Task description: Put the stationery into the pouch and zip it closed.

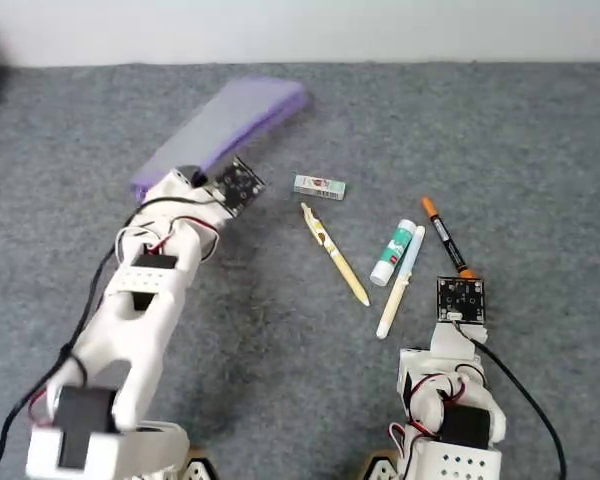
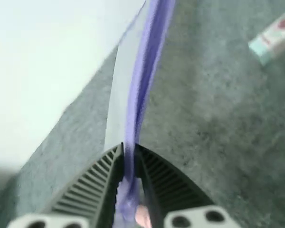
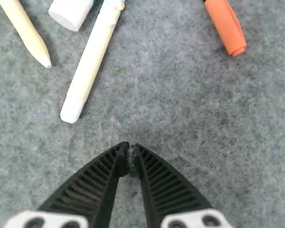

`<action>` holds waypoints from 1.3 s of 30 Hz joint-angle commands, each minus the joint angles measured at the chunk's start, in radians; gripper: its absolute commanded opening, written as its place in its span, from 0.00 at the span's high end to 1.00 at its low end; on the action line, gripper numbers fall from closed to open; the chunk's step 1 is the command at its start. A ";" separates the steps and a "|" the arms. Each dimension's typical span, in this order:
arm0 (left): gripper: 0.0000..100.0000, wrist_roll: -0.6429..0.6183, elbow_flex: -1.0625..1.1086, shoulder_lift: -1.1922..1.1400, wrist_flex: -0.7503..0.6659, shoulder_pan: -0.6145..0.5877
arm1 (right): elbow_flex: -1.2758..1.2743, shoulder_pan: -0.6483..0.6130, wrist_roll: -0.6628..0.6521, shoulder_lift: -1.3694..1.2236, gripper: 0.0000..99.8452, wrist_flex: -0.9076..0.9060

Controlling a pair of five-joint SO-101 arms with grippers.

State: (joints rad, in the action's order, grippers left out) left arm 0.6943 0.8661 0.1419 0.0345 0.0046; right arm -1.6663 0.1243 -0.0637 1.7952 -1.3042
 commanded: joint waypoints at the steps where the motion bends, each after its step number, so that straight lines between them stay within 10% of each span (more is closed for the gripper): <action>1: 0.99 -0.092 -0.016 0.196 0.109 0.006 | -0.017 -0.010 -0.009 0.015 0.99 -0.004; 18: 0.99 -0.474 -0.275 0.628 0.752 0.284 | -0.017 -0.010 -0.009 0.015 0.99 -0.004; 30: 0.99 -0.574 -0.392 0.531 0.845 0.496 | -0.017 -0.010 -0.009 0.015 0.99 -0.004; 39: 0.99 -0.629 -0.377 0.381 0.847 0.313 | -0.017 -0.010 -0.009 0.015 0.99 -0.004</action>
State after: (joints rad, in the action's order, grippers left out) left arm 0.0867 0.4948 0.5900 0.8692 0.4051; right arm -1.6663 0.1243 -0.0637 1.7952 -1.3042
